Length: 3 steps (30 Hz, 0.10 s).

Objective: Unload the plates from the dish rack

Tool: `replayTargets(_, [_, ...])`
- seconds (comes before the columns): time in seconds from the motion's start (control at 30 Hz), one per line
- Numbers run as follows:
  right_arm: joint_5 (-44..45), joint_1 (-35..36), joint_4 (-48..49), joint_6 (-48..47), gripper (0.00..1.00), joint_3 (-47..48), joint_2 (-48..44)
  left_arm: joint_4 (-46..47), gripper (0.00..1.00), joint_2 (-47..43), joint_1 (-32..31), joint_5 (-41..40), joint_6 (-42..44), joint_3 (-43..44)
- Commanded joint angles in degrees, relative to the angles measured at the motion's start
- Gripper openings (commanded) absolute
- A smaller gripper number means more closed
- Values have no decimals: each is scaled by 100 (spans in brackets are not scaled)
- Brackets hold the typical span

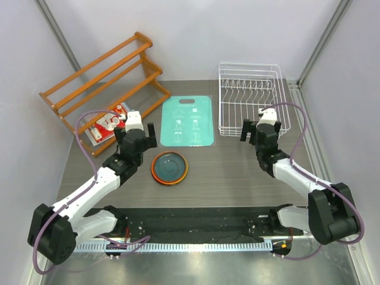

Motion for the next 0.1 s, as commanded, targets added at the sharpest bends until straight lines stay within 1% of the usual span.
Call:
replayTargets(0.0, [359,73,274,-169,100,249,-203,536,99,-335,-10,-193,244,-103])
replayTargets(0.07, [343,73,308,-204,100,231,-265,518,99,-493,-10,-359,253,-147])
